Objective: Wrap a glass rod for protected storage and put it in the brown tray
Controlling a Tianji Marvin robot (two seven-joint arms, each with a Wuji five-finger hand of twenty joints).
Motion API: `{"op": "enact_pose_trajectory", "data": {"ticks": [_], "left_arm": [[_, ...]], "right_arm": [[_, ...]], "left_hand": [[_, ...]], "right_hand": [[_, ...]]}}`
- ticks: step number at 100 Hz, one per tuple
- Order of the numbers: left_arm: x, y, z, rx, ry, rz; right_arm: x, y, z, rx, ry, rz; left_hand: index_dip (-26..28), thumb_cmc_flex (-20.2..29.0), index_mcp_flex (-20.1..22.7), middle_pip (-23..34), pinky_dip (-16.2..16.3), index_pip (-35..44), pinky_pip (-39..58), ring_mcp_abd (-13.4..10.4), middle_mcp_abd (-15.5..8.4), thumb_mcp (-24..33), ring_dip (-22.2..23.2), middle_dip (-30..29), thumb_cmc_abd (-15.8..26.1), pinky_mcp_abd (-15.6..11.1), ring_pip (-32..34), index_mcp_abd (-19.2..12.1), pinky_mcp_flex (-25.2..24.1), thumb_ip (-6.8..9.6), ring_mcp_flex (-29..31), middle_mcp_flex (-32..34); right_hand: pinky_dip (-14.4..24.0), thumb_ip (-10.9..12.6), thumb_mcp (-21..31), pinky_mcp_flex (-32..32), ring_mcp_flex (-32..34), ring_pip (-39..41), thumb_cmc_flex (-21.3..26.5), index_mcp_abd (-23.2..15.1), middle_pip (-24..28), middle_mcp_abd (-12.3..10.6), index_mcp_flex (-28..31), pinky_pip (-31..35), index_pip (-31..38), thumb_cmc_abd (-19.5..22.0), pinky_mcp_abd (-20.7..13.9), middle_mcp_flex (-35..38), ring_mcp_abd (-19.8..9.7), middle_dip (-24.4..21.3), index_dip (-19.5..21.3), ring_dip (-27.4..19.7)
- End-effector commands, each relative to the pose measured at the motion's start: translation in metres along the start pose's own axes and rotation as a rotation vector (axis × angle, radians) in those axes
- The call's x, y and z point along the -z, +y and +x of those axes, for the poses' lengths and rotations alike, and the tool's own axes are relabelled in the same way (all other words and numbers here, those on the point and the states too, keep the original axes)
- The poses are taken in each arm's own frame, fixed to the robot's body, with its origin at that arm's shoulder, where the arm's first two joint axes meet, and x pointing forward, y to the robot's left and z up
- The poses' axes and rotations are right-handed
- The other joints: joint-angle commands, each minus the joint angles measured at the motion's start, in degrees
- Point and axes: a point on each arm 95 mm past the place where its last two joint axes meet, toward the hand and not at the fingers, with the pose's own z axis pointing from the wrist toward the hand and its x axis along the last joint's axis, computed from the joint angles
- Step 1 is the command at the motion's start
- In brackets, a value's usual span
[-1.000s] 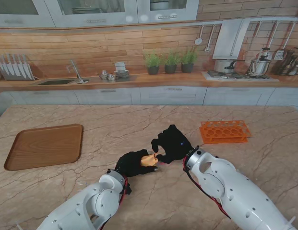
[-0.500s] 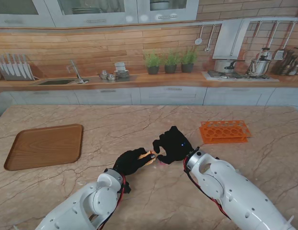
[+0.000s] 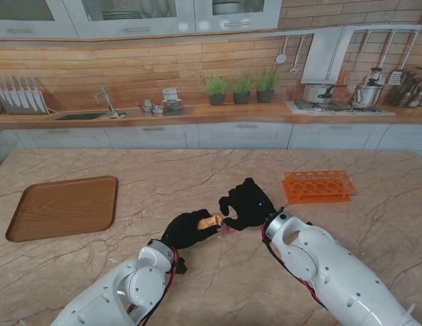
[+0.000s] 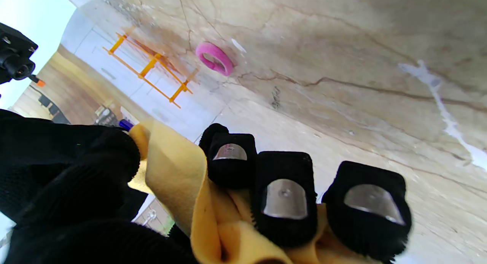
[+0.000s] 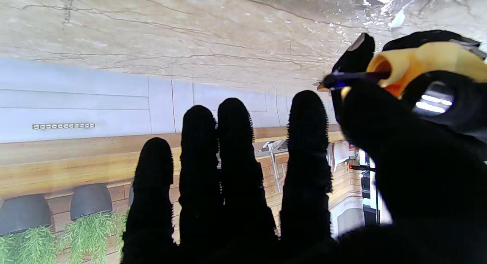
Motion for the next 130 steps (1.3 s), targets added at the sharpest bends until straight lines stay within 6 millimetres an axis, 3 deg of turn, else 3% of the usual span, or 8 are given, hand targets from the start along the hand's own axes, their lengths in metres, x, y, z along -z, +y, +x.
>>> {"op": "enact_pose_trajectory", "data": {"ticks": [1,38,48,65,71,81,95,130], "left_arm": [[0.000,0.003,0.003,-0.002,-0.002,0.011],[0.000,0.001,0.000,-0.020,0.002,-0.003],[0.000,-0.001,-0.002,-0.038,0.021,-0.025],[0.000,-0.001,-0.003,-0.029,0.029,-0.043],[0.000,0.000,-0.002,-0.019,0.028,-0.045],[0.000,0.000,-0.001,0.005,0.039,-0.040],[-0.001,0.001,0.000,0.010,0.075,-0.033],[-0.001,0.002,-0.001,-0.033,0.075,-0.044]], "right_arm": [[0.001,0.000,0.002,-0.013,0.009,-0.004],[0.008,0.003,-0.002,0.010,0.021,0.021],[0.008,0.002,-0.003,0.014,0.017,0.025],[0.009,0.001,-0.004,0.018,0.005,0.025],[0.009,0.001,-0.004,0.019,0.004,0.025],[0.009,0.001,-0.004,0.019,0.001,0.026],[0.008,0.001,-0.004,0.017,-0.002,0.029],[0.019,0.011,-0.009,0.059,-0.026,-0.054]], "left_hand": [[-0.1,0.8,1.5,2.7,-0.9,1.5,10.6,-2.3,-2.6,-2.9,1.2,0.6,-0.4,-0.4,3.1,-1.8,1.4,-1.60,1.5,1.2],[-3.7,-6.2,0.4,2.0,-1.3,-4.5,11.2,-2.7,-2.1,-8.9,0.9,1.3,-3.4,-1.5,3.0,-0.7,1.8,0.53,1.5,-0.5],[-4.8,-7.1,-0.1,1.5,-2.4,-4.3,11.7,-4.3,-3.3,16.5,1.6,2.1,-8.5,-3.1,2.1,-1.6,1.8,0.80,1.5,-0.9],[-7.0,-11.1,-0.3,0.7,-2.7,-2.7,11.3,-3.0,-2.3,41.1,2.6,2.5,-11.5,-2.5,1.2,-3.1,1.6,9.89,0.7,-1.8],[-7.5,-11.2,0.4,0.5,-2.3,-2.8,11.1,-1.8,-1.4,42.5,3.2,2.6,-11.6,-1.2,1.2,-3.0,1.0,9.38,0.2,-2.0],[-8.3,-5.1,1.3,0.4,-0.8,-0.4,10.1,0.4,-0.2,46.2,4.0,2.6,-16.3,1.3,1.4,-3.5,1.0,-2.49,0.6,-1.1],[-9.2,10.8,1.2,1.2,-0.7,5.3,10.5,-0.3,-1.9,22.4,3.3,2.1,-7.7,0.6,2.5,-5.2,1.7,-10.91,1.4,0.8],[-14.5,33.7,0.9,2.6,0.5,-1.1,11.2,0.0,-4.6,-19.7,0.7,1.0,6.4,-0.5,6.7,-13.1,1.8,-4.53,1.4,4.7]], "right_hand": [[1.0,-1.7,-2.2,-0.8,-0.3,-0.3,-3.2,0.5,-0.7,2.1,0.3,-1.2,-1.4,3.7,0.2,-1.0,-0.3,0.5,0.2,1.1],[1.6,-2.7,-0.7,-0.9,-0.1,-0.6,0.5,-0.4,-1.4,2.1,0.5,-2.0,-1.7,0.6,0.3,-0.7,-0.3,0.4,-0.5,1.3],[1.7,-2.8,-0.1,-0.9,0.1,-0.7,1.2,-0.6,-1.4,1.9,0.6,-2.0,-1.4,1.0,0.3,-0.4,-0.3,0.5,-0.7,1.3],[1.8,-3.0,0.2,-0.7,0.4,-0.7,1.7,-0.6,-1.4,2.0,0.7,-2.0,-1.2,1.6,0.3,-0.2,-0.3,0.5,-0.9,1.4],[1.9,-3.0,0.3,-0.7,0.4,-0.7,1.8,-0.5,-1.4,2.1,0.7,-2.1,-1.1,1.7,0.3,-0.2,-0.2,0.6,-1.0,1.4],[2.0,-3.0,0.3,-0.7,0.4,-0.7,1.7,-0.5,-1.4,2.1,0.7,-2.1,-1.0,2.0,0.3,-0.2,-0.1,0.6,-1.1,1.5],[2.0,-2.9,0.2,-0.7,0.3,-0.7,1.7,-0.4,-1.3,2.2,0.7,-2.1,-0.9,2.1,0.3,-0.2,-0.1,0.6,-1.2,1.5],[2.4,-2.4,-0.5,-0.6,-0.8,-0.8,-0.9,2.0,-1.7,2.7,-2.7,-2.3,-3.6,1.5,0.5,-2.7,0.0,0.6,-1.2,1.6]]}}
